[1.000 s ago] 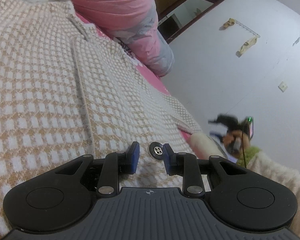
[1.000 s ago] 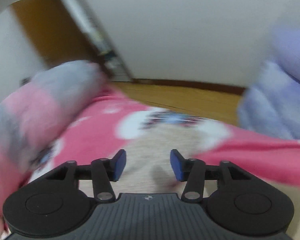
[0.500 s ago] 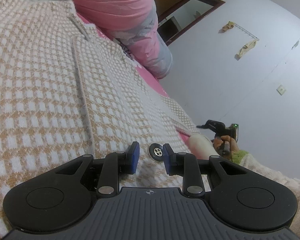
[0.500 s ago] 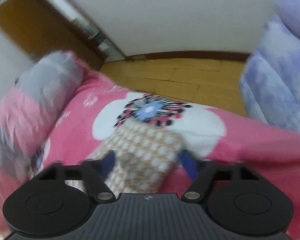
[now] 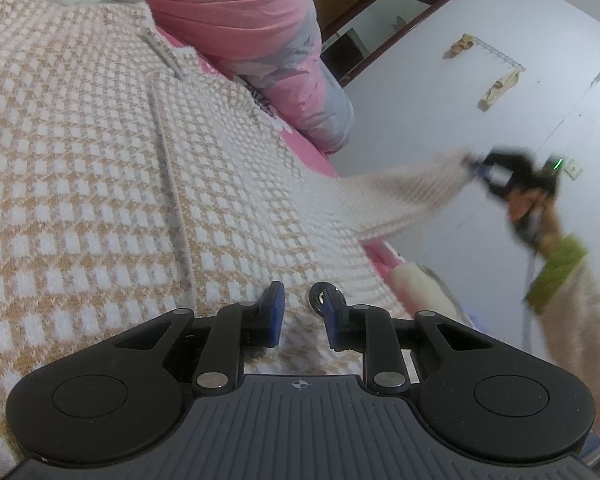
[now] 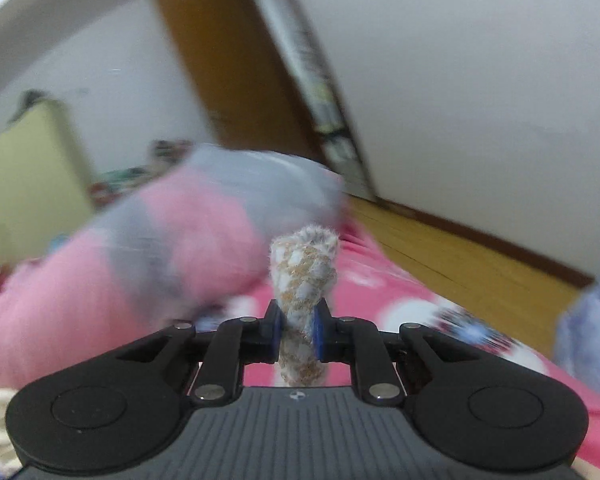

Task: Fold clothes
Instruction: 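Lift the sleeve cuff with the right tool and swing it across the cardigan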

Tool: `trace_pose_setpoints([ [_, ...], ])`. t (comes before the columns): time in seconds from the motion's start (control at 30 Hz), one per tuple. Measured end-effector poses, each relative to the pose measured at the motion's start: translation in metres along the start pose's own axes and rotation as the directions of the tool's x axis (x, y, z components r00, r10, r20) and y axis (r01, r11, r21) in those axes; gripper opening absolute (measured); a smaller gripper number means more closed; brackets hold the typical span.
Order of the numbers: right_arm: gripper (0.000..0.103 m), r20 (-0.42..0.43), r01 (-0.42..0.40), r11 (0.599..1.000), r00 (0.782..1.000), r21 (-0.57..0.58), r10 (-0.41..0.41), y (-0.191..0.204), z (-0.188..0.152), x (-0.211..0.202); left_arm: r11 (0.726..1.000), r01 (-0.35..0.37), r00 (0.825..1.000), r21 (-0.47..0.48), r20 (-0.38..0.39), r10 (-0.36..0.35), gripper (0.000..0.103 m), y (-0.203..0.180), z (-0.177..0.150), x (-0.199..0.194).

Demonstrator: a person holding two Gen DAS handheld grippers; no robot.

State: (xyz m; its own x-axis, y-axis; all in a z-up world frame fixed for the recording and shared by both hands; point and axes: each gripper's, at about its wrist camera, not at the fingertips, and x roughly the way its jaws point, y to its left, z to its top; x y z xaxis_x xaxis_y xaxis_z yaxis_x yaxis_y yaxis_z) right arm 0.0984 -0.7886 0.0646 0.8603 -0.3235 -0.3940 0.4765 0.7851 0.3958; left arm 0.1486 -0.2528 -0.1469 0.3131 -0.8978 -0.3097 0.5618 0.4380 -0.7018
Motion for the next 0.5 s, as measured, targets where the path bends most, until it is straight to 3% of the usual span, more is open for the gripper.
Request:
trace_pose_setpoints([
  [0.13, 0.016, 0.004, -0.127, 0.985, 0.992, -0.114, 0.128, 0.096, 0.004, -0.029, 1.000, -0.014, 1.000, 0.004, -0.006, 0.014, 0.022, -0.003, 0.002, 0.002],
  [0.27, 0.016, -0.030, -0.229, 0.946, 0.973, -0.229, 0.229, 0.190, -0.013, -0.054, 0.999, -0.045, 0.998, -0.002, -0.034, 0.044, 0.023, -0.010, 0.009, 0.004],
  [0.37, 0.016, -0.081, -0.282, 0.909, 0.959, -0.308, 0.270, 0.254, -0.047, -0.063, 0.998, -0.058, 0.998, -0.037, -0.005, 0.058, 0.029, -0.018, 0.018, -0.021],
  [0.5, 0.016, -0.215, -0.357, 0.852, 0.931, -0.383, 0.294, 0.326, -0.129, -0.055, 0.996, -0.080, 0.993, -0.051, 0.082, 0.084, 0.037, -0.017, 0.026, -0.089],
])
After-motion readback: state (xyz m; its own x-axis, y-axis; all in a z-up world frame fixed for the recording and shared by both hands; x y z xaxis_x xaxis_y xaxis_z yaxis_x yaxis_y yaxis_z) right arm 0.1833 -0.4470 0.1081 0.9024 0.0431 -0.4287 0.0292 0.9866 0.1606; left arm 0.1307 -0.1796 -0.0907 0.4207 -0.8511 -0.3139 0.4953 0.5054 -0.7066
